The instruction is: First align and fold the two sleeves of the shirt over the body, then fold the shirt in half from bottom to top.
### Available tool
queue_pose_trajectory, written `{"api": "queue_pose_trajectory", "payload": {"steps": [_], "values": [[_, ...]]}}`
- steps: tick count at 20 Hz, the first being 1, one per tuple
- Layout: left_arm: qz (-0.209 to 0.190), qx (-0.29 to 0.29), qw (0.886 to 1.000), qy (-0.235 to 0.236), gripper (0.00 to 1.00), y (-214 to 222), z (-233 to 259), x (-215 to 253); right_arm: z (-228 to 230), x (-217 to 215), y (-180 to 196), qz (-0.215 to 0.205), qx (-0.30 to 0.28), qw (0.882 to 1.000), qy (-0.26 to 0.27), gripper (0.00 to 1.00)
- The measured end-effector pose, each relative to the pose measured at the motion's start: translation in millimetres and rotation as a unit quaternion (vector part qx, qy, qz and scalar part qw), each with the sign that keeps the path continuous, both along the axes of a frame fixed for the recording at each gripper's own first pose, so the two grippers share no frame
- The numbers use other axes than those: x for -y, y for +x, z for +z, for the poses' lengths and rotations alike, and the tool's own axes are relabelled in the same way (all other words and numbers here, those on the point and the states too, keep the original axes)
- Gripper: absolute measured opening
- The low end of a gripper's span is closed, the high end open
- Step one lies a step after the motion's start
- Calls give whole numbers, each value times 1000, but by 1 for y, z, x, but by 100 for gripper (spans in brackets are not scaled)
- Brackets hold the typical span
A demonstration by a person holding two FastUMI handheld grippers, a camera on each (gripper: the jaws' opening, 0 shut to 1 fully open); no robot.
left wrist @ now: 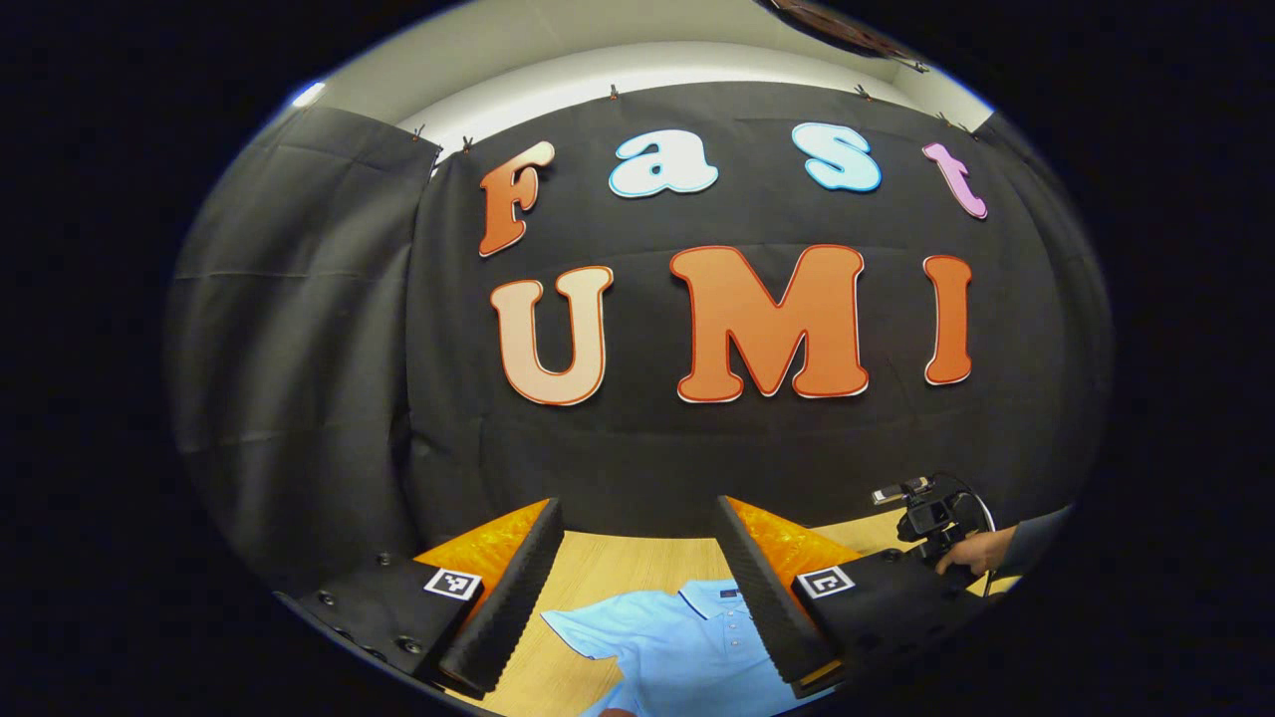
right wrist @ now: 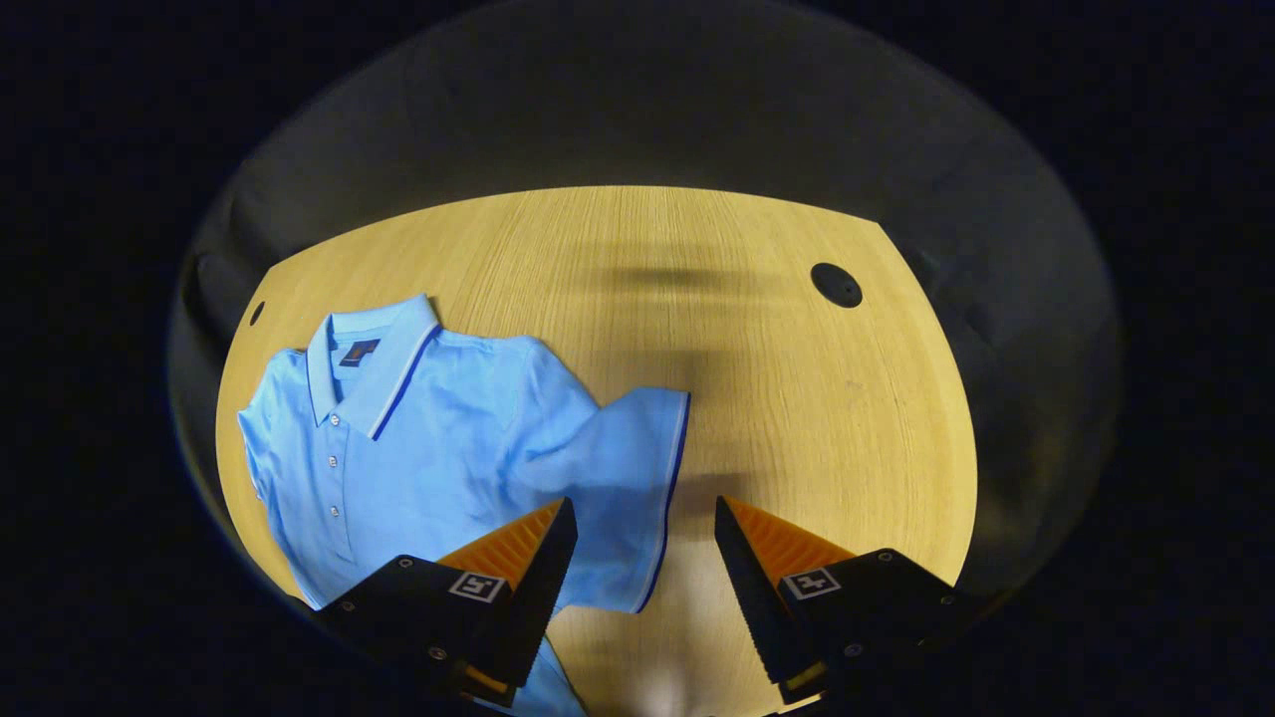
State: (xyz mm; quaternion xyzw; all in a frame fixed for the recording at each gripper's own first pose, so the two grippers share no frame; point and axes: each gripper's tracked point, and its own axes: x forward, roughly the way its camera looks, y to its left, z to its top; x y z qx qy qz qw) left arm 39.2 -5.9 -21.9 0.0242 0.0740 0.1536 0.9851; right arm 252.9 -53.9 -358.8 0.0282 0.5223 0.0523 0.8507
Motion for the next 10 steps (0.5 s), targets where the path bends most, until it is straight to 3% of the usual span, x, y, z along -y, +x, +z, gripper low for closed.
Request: {"api": "queue_pose_trajectory", "payload": {"steps": [5,7,9,10], "values": [[2,-14,1000,8,99,4,-6,1,-15,-5,2,0,-22,1000,6,78],[3,-18,1000,7,99,3,-8,3,-15,-10,0,-4,-27,999,17,69],[2,-18,1000,7,99,3,-8,8,-15,-11,1,1,-23,1000,17,52],[1,-19,1000,8,99,4,-7,9,-15,-10,2,-13,-24,999,22,32]]}}
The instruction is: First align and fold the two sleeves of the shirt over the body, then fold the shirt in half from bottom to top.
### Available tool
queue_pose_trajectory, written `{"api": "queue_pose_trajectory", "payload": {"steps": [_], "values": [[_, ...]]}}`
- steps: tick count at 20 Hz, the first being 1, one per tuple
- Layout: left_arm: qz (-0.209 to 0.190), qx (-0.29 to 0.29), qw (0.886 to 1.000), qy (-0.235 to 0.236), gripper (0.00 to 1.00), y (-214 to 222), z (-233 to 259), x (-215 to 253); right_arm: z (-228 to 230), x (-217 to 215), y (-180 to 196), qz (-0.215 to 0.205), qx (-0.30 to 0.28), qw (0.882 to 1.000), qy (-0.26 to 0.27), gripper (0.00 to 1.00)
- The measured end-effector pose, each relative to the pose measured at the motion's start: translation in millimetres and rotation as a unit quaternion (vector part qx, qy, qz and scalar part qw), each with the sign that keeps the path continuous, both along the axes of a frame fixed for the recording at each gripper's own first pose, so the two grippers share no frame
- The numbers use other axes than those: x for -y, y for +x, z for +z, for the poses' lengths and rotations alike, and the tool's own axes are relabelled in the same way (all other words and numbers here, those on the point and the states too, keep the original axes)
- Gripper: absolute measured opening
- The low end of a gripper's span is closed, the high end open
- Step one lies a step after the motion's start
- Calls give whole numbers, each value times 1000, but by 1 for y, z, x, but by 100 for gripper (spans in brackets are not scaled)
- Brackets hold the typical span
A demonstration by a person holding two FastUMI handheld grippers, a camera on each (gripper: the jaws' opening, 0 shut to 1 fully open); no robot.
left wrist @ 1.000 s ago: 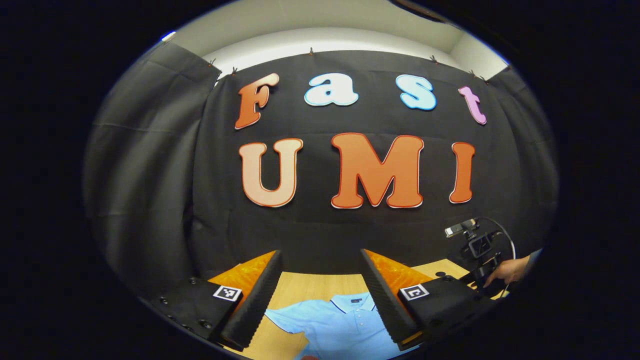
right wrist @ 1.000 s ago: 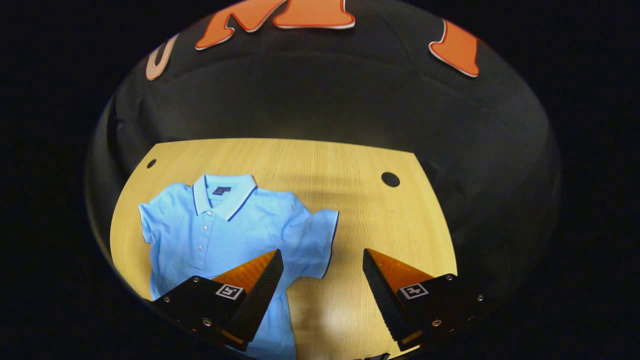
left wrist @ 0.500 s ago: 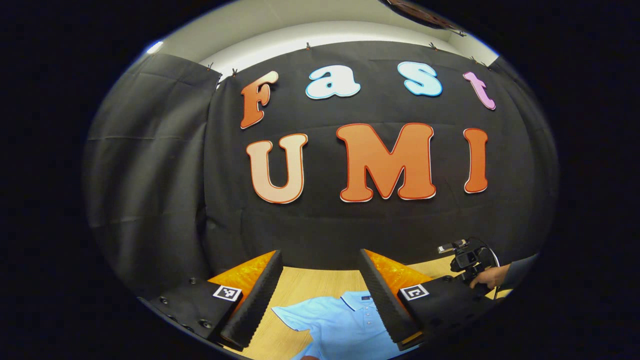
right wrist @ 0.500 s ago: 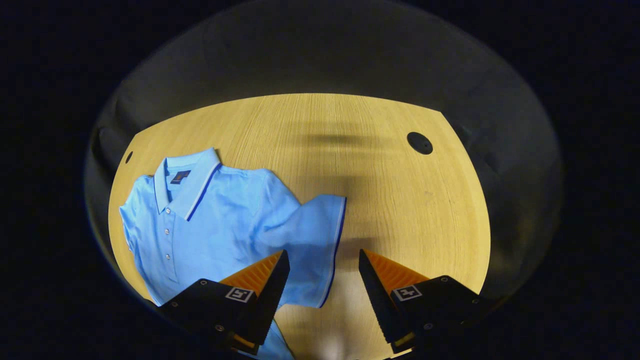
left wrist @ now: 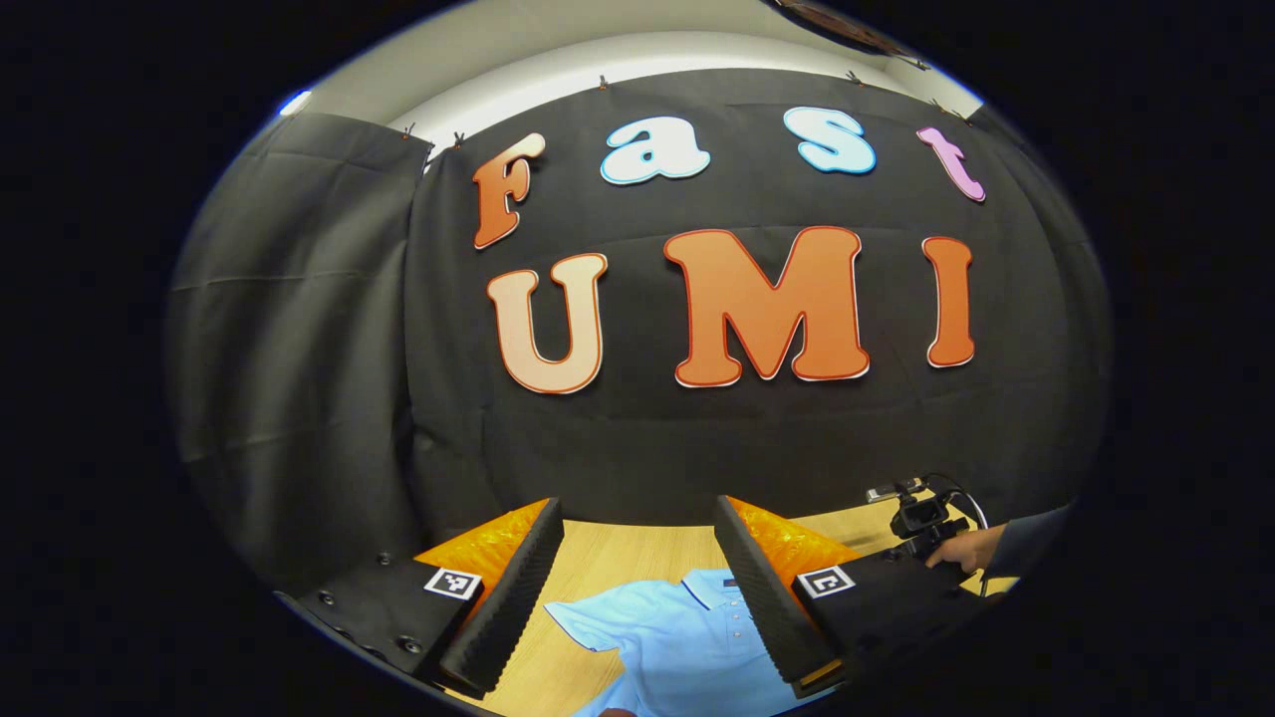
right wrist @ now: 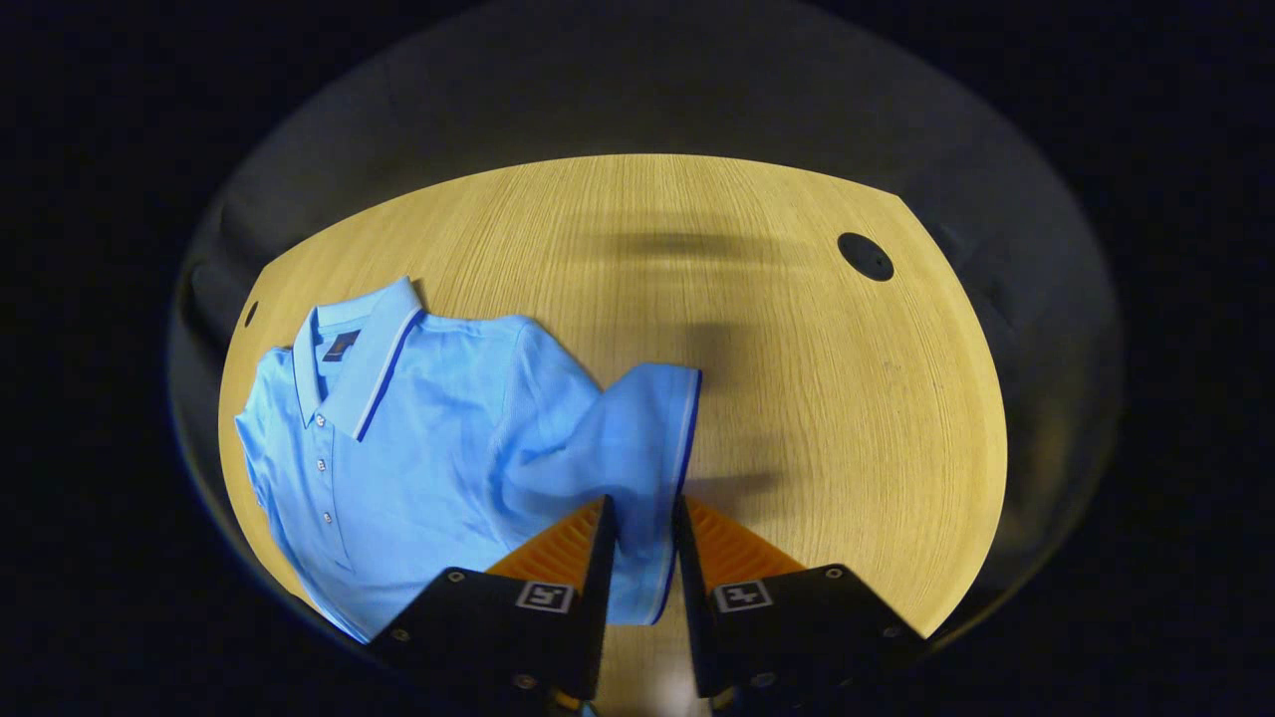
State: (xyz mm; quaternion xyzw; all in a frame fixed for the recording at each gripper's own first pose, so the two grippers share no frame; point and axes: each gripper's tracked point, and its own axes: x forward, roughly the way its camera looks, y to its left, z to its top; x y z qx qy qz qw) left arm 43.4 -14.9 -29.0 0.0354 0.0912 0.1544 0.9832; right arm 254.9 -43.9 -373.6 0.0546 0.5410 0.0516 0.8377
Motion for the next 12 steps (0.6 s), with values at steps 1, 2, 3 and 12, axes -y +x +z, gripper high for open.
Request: {"api": "queue_pose_trajectory", "payload": {"steps": [1,2,3,12], "values": [[-2,-1,1000,1,99,0,-1,3,0,0,1,-7,-2,1000,7,22],[-4,0,1000,3,99,0,0,5,2,0,0,-12,-4,1000,21,13],[-6,1,1000,3,99,-2,1,5,4,-6,0,-20,-9,998,52,9],[0,-3,1000,3,99,-8,-2,1,84,-64,10,29,91,982,163,3]]}}
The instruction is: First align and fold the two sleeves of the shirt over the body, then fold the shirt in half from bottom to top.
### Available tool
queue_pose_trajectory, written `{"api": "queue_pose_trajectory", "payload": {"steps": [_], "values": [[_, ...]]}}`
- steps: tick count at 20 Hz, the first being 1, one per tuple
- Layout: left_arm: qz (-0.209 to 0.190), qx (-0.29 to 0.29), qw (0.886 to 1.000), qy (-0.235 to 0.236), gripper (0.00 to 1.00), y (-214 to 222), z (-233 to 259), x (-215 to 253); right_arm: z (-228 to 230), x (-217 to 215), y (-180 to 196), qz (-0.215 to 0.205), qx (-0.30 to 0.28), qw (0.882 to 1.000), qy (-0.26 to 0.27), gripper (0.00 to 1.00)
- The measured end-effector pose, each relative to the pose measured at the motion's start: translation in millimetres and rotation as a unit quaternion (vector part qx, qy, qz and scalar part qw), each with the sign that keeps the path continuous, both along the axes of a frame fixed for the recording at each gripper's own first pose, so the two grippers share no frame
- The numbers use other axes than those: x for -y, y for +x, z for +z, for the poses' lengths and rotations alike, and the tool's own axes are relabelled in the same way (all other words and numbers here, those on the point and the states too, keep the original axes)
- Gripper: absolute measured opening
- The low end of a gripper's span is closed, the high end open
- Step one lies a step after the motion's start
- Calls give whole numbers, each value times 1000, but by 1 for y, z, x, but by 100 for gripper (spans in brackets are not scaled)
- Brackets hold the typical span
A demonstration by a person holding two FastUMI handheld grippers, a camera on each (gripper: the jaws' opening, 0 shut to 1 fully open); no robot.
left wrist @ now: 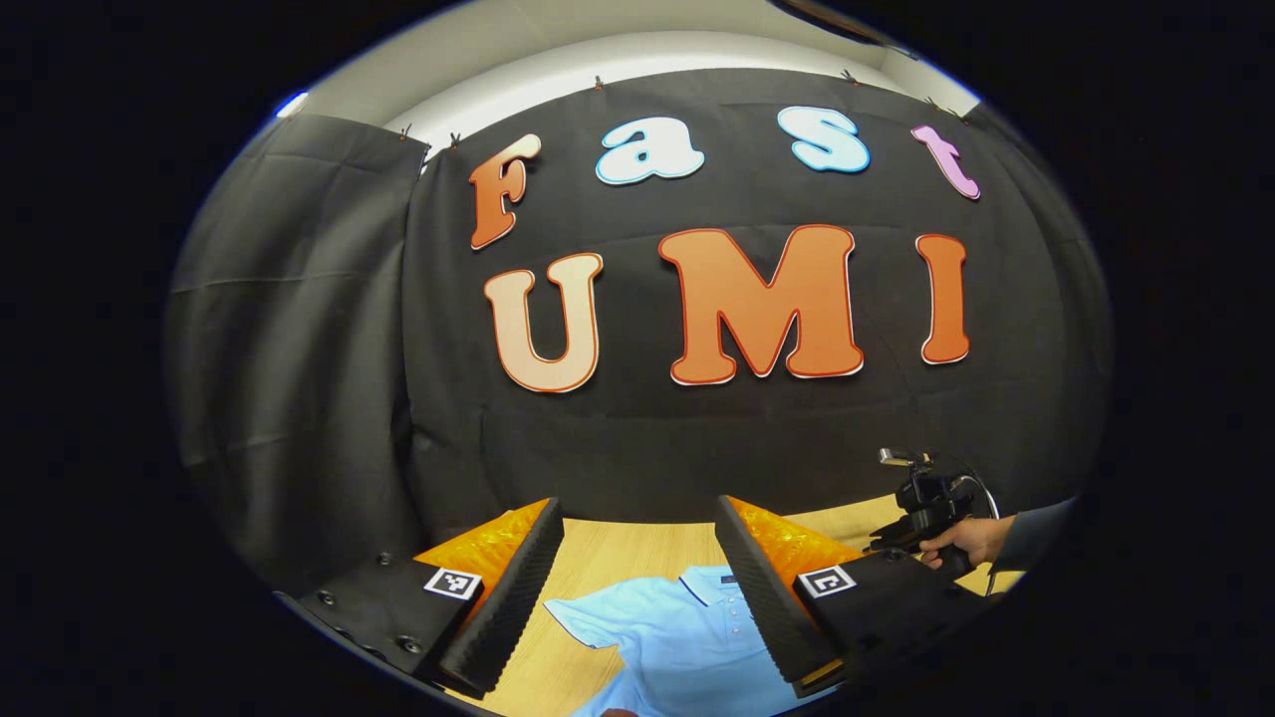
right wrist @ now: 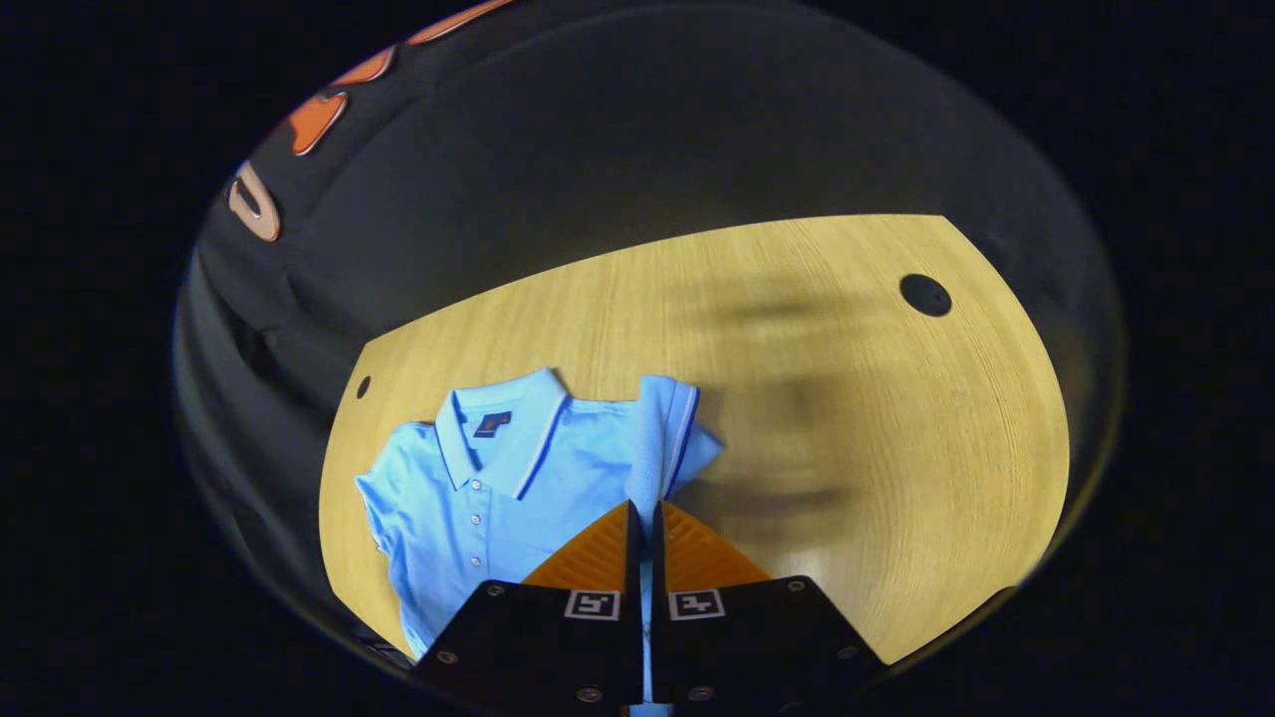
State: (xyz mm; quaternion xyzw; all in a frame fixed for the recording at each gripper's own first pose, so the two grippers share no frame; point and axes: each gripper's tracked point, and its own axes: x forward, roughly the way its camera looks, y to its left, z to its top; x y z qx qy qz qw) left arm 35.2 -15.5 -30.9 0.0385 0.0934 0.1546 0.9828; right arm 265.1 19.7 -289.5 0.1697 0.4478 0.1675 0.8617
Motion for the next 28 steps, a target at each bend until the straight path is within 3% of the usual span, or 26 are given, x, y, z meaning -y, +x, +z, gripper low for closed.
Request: {"api": "queue_pose_trajectory", "payload": {"steps": [5,10,14,17,19,22,26,28], "values": [[19,-6,1000,2,100,-7,-5,-16,6,-48,-7,50,19,999,-12,4],[45,-29,999,-8,99,-17,-25,-32,3,-94,-20,83,1,997,5,7],[52,-62,996,-25,100,-20,-46,-42,11,-112,-33,101,-13,994,29,14],[38,-94,994,-48,100,-13,-70,-57,27,-107,-35,104,16,994,26,18],[29,-107,991,-71,100,-4,-82,-67,39,-97,-40,103,32,994,16,28],[18,-134,985,-107,100,8,-104,-88,58,-78,-46,82,66,994,-1,54],[-18,-190,965,-182,98,27,-149,-102,81,-49,-63,39,100,994,-22,78],[-25,-217,954,-207,97,33,-166,-110,93,-34,-73,15,113,993,-32,84]]}}
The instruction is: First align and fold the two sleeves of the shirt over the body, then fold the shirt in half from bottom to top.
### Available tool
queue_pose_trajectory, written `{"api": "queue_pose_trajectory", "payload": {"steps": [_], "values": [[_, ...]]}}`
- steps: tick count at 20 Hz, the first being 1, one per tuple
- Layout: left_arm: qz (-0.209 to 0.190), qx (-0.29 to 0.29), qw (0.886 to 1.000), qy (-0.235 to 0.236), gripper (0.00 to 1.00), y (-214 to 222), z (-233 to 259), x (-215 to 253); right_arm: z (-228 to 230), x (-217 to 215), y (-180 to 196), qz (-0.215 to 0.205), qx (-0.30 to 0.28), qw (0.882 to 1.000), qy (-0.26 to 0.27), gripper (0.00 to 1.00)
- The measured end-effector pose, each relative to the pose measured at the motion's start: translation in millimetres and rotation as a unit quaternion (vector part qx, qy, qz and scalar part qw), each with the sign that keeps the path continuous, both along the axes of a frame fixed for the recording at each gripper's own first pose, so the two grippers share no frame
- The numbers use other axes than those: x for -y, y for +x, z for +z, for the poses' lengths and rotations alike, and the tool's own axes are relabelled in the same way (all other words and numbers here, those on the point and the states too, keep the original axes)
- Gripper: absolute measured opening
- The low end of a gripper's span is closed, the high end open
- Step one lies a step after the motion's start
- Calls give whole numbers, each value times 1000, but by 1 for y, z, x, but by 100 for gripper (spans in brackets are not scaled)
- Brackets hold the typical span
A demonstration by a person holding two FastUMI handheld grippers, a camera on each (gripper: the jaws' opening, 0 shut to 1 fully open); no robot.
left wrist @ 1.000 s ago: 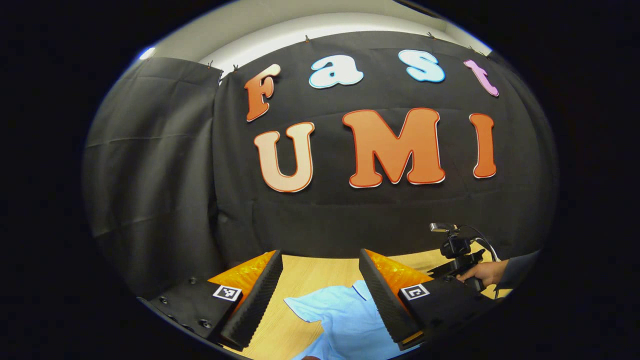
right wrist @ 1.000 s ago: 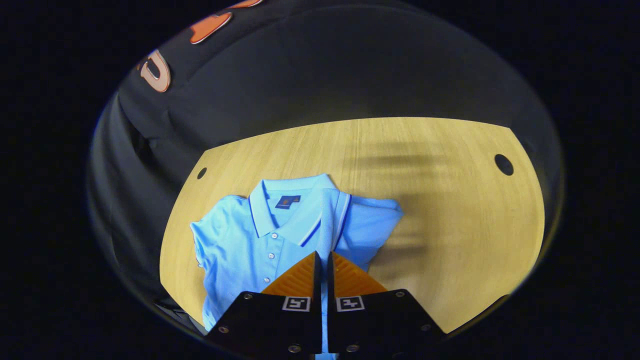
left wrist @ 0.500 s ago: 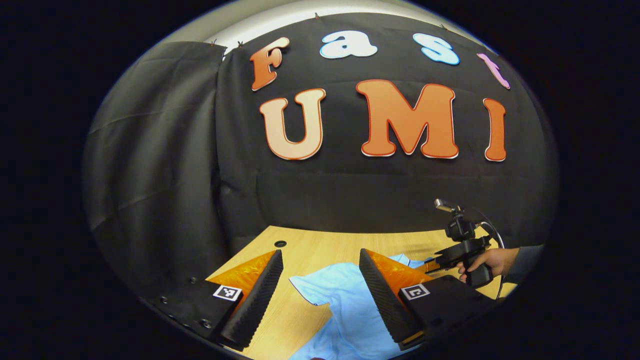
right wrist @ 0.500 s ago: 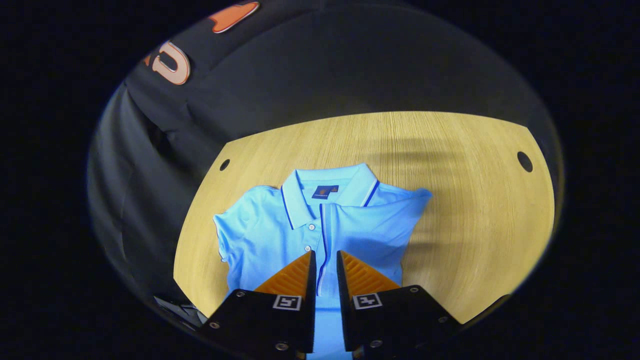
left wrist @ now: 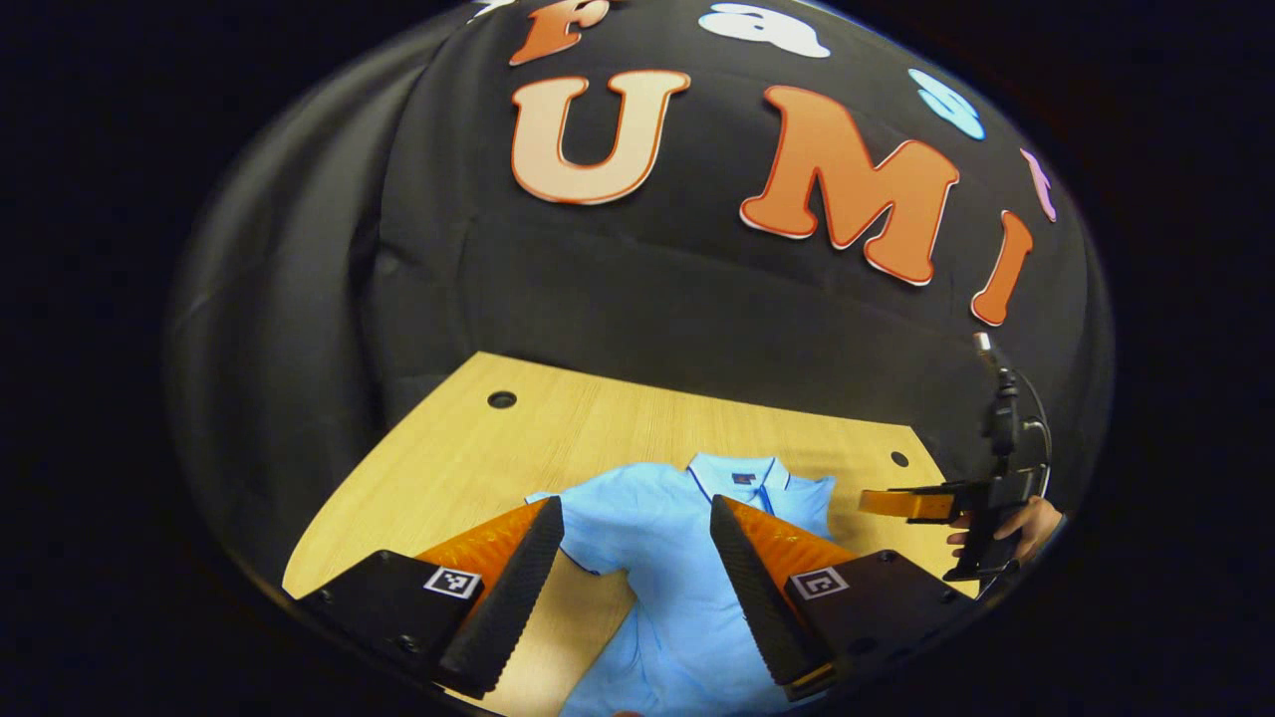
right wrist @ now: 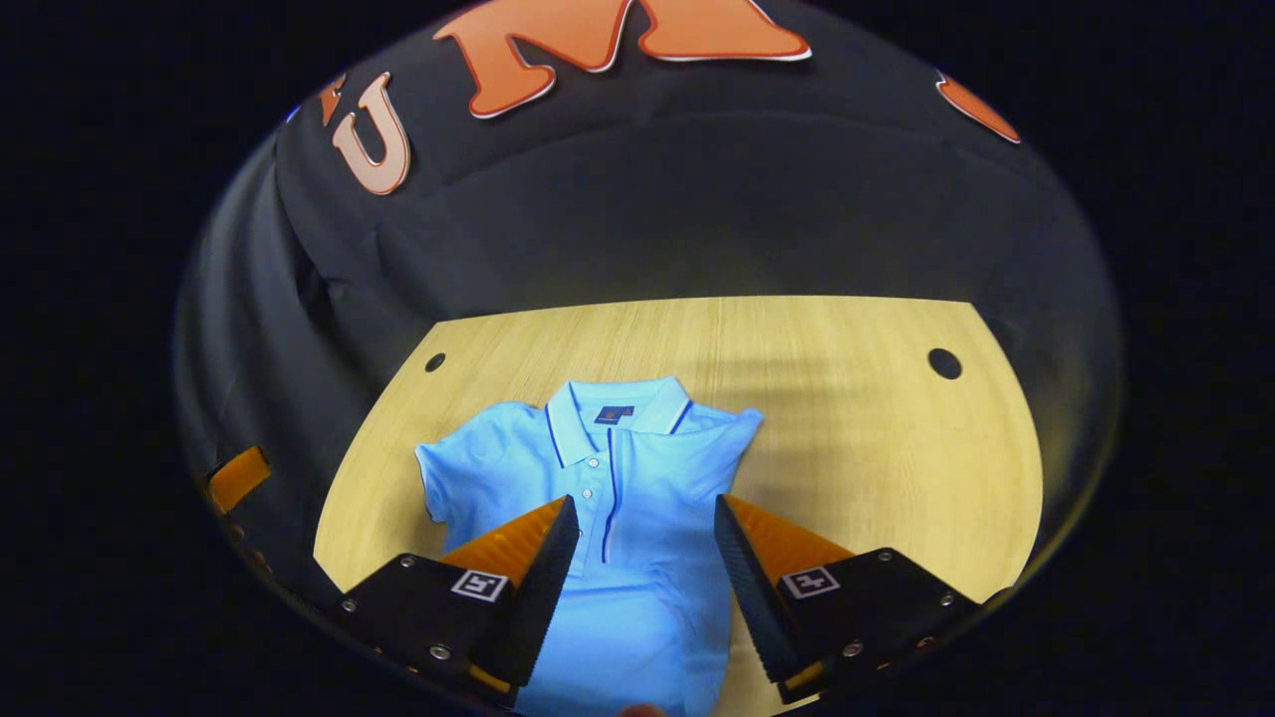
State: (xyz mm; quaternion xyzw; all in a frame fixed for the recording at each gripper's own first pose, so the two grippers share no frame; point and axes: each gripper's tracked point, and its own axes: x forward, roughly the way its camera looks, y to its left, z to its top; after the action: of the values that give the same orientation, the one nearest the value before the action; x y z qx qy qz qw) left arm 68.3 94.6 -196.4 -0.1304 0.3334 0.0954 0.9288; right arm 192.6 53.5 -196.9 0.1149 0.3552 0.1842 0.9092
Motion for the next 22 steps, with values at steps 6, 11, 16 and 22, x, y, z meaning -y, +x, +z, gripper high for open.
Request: {"api": "queue_pose_trajectory", "payload": {"steps": [6,11,16,22], "values": [[-42,-82,995,-32,97,22,-56,-17,21,34,-33,-73,25,997,-12,90],[-56,-157,984,-69,97,42,-117,-28,27,56,-69,-130,32,991,-29,93],[-61,-248,964,-70,99,53,-184,-42,30,70,-112,-185,46,981,-43,94],[-35,-324,944,-57,98,62,-239,-56,19,77,-143,-220,36,974,-44,95]]}}
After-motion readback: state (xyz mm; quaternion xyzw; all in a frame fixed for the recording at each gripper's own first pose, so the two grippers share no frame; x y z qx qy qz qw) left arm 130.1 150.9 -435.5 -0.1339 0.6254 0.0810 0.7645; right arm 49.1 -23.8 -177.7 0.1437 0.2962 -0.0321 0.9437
